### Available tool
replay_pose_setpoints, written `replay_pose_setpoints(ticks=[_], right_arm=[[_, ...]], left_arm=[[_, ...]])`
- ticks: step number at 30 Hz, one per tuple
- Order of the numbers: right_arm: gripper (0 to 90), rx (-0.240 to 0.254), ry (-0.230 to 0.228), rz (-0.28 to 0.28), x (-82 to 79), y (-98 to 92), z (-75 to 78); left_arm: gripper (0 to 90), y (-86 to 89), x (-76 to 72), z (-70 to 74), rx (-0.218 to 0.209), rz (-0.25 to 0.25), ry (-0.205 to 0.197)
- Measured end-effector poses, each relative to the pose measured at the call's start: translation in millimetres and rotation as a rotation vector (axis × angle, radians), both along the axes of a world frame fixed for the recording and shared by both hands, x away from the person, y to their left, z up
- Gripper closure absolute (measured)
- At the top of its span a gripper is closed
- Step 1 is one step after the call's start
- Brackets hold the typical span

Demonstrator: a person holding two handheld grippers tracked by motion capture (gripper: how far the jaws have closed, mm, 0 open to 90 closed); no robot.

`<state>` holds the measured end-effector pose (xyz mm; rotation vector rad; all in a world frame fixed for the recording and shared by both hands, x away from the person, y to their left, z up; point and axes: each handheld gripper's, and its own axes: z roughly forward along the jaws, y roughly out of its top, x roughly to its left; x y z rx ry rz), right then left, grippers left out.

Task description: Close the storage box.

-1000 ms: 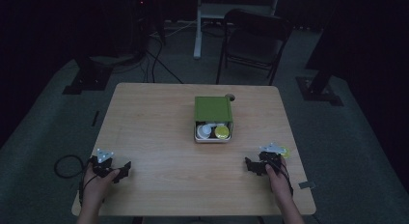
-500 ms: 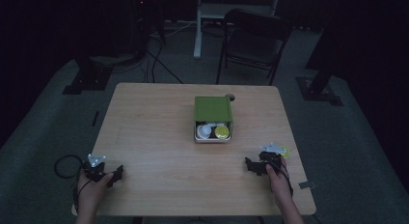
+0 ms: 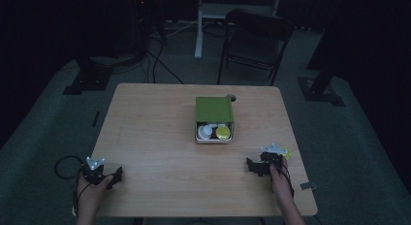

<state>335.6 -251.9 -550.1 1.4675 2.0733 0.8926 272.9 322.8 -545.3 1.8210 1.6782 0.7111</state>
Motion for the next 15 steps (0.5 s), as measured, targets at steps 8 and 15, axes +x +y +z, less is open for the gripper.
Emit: replay_pose_setpoints(ticks=[8,15], right_arm=[[11.2,-0.002,-0.002,0.001,0.1,0.0,-0.1],[11.2,-0.002,-0.001,0.001,0.0,0.0,-0.1]], left_arm=[[8.7,-2.9,2.9,-0.6,0.002,-0.001,0.011],[6.9,-3.9,3.8,-0.8,0.001,0.013,0.014]])
